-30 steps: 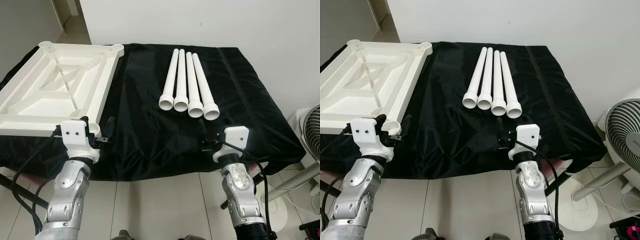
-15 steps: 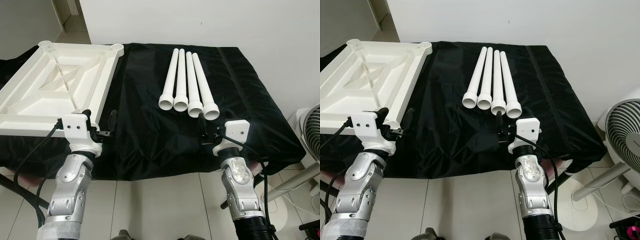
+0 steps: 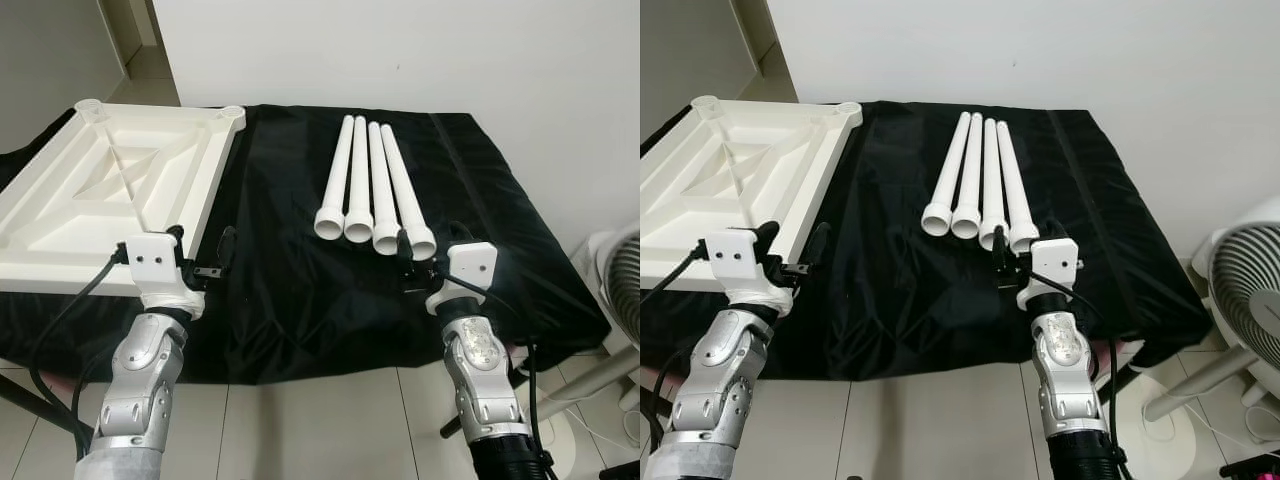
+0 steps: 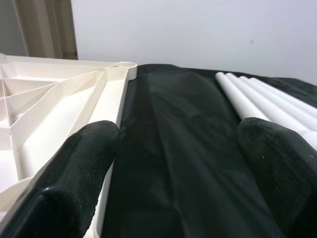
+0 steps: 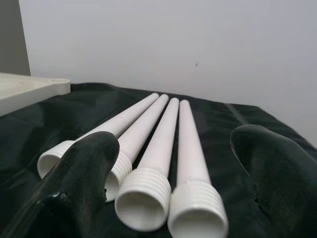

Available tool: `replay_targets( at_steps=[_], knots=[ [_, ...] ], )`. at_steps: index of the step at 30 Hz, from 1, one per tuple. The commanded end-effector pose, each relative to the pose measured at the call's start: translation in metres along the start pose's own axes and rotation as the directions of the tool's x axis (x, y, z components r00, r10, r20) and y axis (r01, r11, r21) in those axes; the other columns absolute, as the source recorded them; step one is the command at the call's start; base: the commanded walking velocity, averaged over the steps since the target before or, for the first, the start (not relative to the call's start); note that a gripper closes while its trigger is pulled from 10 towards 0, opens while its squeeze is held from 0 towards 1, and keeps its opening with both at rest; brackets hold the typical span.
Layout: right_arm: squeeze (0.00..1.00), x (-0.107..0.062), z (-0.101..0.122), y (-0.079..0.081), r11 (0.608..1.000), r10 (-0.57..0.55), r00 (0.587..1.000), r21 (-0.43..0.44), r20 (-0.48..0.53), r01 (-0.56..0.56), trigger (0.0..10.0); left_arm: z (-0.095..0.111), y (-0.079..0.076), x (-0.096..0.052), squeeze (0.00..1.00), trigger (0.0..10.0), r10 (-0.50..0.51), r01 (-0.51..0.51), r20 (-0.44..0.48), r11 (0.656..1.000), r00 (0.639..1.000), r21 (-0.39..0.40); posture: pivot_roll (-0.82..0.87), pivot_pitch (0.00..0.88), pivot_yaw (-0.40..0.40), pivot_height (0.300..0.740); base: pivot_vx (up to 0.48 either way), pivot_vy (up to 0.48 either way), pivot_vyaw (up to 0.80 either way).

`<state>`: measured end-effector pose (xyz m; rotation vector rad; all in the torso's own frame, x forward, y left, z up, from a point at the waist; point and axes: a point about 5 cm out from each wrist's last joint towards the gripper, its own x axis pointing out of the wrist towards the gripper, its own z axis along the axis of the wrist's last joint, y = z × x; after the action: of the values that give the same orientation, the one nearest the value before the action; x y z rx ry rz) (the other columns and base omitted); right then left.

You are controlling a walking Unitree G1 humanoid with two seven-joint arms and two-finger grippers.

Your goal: Building children table

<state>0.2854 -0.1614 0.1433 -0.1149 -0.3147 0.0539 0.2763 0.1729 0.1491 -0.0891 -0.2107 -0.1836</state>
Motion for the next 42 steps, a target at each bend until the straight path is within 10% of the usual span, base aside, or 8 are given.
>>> replay_targets(
  at_steps=[1,25,42],
  knots=[
    [0.00,0.001,-0.001,0.001,1.000,0.006,1.000,-0.007,-0.002,-0.006,10.0,-0.002,0.002,0.000,0.00,10.0,0.030,-0.030,-0.016,1.000,0.999,0.006,0.04,0.000,0.022,0.740,0.334,0.000,0.00],
    [0.00,0.003,-0.007,-0.013,0.996,-0.082,0.995,0.030,-0.064,0.084,10.0,-0.005,-0.010,-0.009,0.00,10.0,-0.114,0.113,-0.059,0.993,0.992,-0.023,0.03,0.015,0.027,0.740,0.149,0.000,0.00],
    [0.00,-0.034,-0.016,-0.024,0.986,-0.149,0.976,0.052,-0.161,0.159,10.0,-0.010,-0.039,-0.030,0.00,10.0,-0.331,0.329,-0.133,0.944,0.934,-0.041,0.02,0.015,0.029,0.740,0.000,0.000,0.00]
  ],
)
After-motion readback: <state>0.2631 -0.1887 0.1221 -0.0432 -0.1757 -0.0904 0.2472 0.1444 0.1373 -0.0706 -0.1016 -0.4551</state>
